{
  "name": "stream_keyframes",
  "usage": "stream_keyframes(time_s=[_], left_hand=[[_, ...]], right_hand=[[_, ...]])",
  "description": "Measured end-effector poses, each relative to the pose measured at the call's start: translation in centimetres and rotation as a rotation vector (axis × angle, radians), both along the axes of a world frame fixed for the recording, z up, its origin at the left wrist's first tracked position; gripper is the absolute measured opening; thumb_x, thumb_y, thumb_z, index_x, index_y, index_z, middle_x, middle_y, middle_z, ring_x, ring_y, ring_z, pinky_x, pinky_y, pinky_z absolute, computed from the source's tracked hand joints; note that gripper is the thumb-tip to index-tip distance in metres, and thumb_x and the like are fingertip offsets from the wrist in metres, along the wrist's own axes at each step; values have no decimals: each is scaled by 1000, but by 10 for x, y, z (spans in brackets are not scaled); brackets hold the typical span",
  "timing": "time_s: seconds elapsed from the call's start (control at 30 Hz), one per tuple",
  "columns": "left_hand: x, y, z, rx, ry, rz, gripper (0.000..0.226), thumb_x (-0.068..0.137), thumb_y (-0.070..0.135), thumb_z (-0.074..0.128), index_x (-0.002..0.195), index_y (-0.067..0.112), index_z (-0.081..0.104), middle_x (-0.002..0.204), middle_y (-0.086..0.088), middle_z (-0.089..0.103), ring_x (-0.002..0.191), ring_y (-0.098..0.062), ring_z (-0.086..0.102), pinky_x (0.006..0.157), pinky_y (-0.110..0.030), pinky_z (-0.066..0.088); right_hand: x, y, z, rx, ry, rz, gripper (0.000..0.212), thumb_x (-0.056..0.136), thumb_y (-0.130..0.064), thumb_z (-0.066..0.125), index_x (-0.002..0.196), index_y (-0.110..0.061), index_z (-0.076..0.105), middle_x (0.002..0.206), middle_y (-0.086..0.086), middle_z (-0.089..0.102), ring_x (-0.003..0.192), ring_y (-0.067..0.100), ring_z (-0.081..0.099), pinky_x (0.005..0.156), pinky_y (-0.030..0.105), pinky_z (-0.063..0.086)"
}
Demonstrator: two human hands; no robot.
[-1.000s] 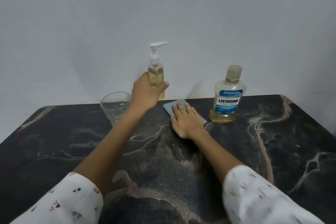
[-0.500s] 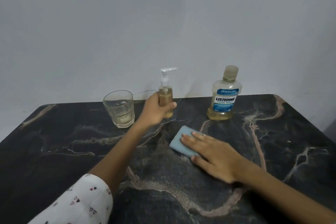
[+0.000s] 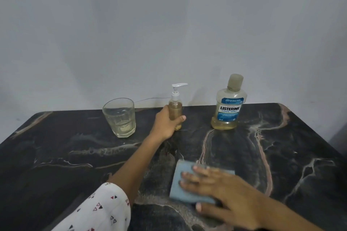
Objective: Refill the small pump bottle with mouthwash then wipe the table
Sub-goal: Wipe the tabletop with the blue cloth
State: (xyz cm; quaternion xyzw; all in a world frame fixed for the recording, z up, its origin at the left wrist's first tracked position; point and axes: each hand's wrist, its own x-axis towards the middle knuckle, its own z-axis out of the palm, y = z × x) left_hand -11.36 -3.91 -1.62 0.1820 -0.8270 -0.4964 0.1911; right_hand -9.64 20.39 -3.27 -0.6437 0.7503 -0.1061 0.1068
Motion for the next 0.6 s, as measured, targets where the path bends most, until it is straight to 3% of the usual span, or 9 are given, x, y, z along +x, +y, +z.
stream_keyframes(time_s=[0.13, 0.2, 0.27, 0.33, 0.4, 0.47, 0.53, 0.6], left_hand=[[3, 7, 2, -9, -24, 30, 34, 83, 27, 71, 106, 14, 49, 102, -2, 60, 90, -14, 57, 72, -20, 41], [13, 12, 5, -20, -87, 36, 47, 81, 28, 74, 115, 9, 47, 112, -7, 60, 95, -18, 57, 77, -24, 45], [33, 17, 6, -117, -128, 111, 58, 80, 32, 74, 124, 6, 45, 118, -7, 58, 104, -23, 58, 87, -34, 47], [63, 22, 8, -272, -4, 286, 51, 81, 37, 72, 120, 14, 50, 112, 1, 59, 102, -19, 58, 82, -36, 49], [94, 19, 12, -449, 164, 512, 46, 78, 40, 72, 112, 18, 51, 104, 8, 52, 96, -12, 51, 77, -31, 42], [114, 1, 16, -479, 213, 725, 63, 70, 40, 79, 118, 12, 48, 111, -1, 50, 100, -17, 46, 82, -34, 39], [121, -23, 19, -345, 112, 805, 92, 63, 43, 83, 133, 5, 36, 131, -15, 44, 118, -31, 43, 97, -43, 38], [119, -42, 19, -195, -13, 735, 120, 57, 49, 85, 145, 5, 17, 147, -19, 28, 135, -36, 29, 110, -49, 30]], right_hand=[[-24, -32, 6, 1, 90, -180, 52, 98, -53, 23, 147, -44, 6, 154, -22, 0, 143, 1, -9, 118, 25, -3], [-15, -51, 6, 4, 111, -240, 50, 101, -48, 20, 149, -42, 8, 156, -18, 2, 145, 8, -7, 117, 28, -4], [10, -57, 1, -38, 97, -160, 48, 101, -47, 16, 148, -45, 8, 155, -21, 0, 144, 8, -9, 115, 26, -10], [38, -43, -3, -23, 60, -38, 46, 100, -51, 14, 145, -51, 8, 151, -29, -1, 143, 1, -10, 113, 22, -11], [54, -19, -10, -10, 144, 29, 45, 100, -52, 15, 144, -51, 14, 149, -31, 13, 143, 2, 11, 116, 20, 8], [55, 0, -1, 77, 142, -23, 45, 99, -56, 16, 144, -52, 13, 148, -33, 18, 140, 1, 21, 114, 23, 22], [47, 2, 6, 37, 112, -62, 47, 95, -66, 12, 140, -61, 2, 146, -41, 1, 140, -8, 0, 117, 30, 12], [36, -13, 5, 24, 118, -85, 48, 92, -67, 7, 137, -63, -8, 147, -38, -13, 136, -12, -18, 116, 26, 3]])
